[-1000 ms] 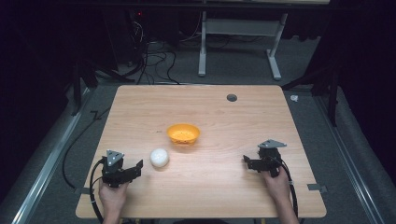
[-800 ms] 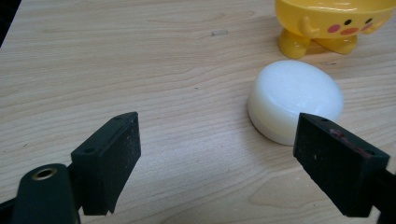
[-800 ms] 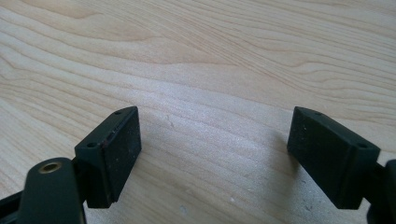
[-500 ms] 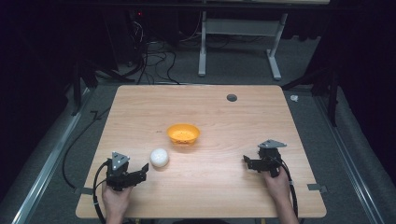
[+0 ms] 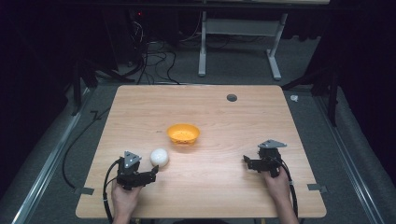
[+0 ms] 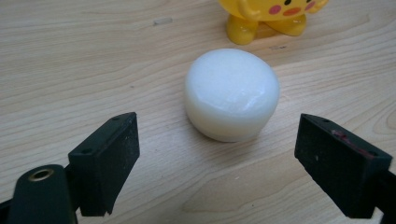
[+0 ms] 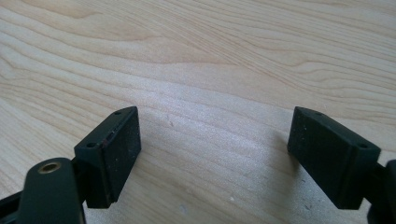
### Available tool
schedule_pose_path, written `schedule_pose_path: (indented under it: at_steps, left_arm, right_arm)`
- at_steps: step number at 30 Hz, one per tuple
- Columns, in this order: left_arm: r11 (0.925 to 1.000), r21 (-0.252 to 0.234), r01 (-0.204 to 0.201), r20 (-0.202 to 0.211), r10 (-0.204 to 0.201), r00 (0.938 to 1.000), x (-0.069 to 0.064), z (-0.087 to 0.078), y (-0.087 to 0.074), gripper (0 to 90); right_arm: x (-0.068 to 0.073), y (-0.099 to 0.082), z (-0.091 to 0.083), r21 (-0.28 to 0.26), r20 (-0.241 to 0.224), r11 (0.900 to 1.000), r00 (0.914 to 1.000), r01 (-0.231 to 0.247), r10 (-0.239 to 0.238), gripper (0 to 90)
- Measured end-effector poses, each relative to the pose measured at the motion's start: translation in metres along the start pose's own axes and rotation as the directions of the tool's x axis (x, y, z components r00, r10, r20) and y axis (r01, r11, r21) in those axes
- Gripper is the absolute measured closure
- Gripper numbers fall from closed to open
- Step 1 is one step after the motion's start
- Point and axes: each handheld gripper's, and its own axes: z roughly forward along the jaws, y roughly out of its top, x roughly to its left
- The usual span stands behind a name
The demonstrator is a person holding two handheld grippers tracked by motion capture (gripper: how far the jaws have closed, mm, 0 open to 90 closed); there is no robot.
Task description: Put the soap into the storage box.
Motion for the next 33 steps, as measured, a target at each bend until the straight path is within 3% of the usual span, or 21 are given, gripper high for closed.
schedule_pose_path:
  at_steps: [4, 13, 25, 33]
  left_arm:
    - [0.9997, 0.023, -0.002, 0.023, 0.002, 0.9997, -0.003, 0.009, 0.002, 14.7]
    - [0.9982, 0.046, -0.038, -0.004, 0.038, 0.9993, -0.009, 0.02, 0.009, 14.8]
    - [0.9983, 0.055, -0.021, 0.001, 0.021, 0.9998, -0.005, 0.032, 0.013, 14.8]
    - [0.9963, 0.073, -0.044, -0.009, 0.045, 0.9989, -0.008, 0.043, 0.02, 15.0]
  right_arm:
    - [0.0, 0.0, 0.0, 0.0, 0.001, 1.0, 1.0, 0.0, 0.0, 18.0]
    - [0.0, 0.0, 0.0, 0.0, 0.001, 1.0, 1.0, -0.001, 0.001, 17.8]
    - [0.0, 0.0, 0.0, 0.001, 0.001, 1.0, 1.0, -0.002, 0.002, 17.9]
    - [0.0, 0.0, 0.0, 0.0, 0.001, 1.0, 1.0, -0.001, 0.001, 17.9]
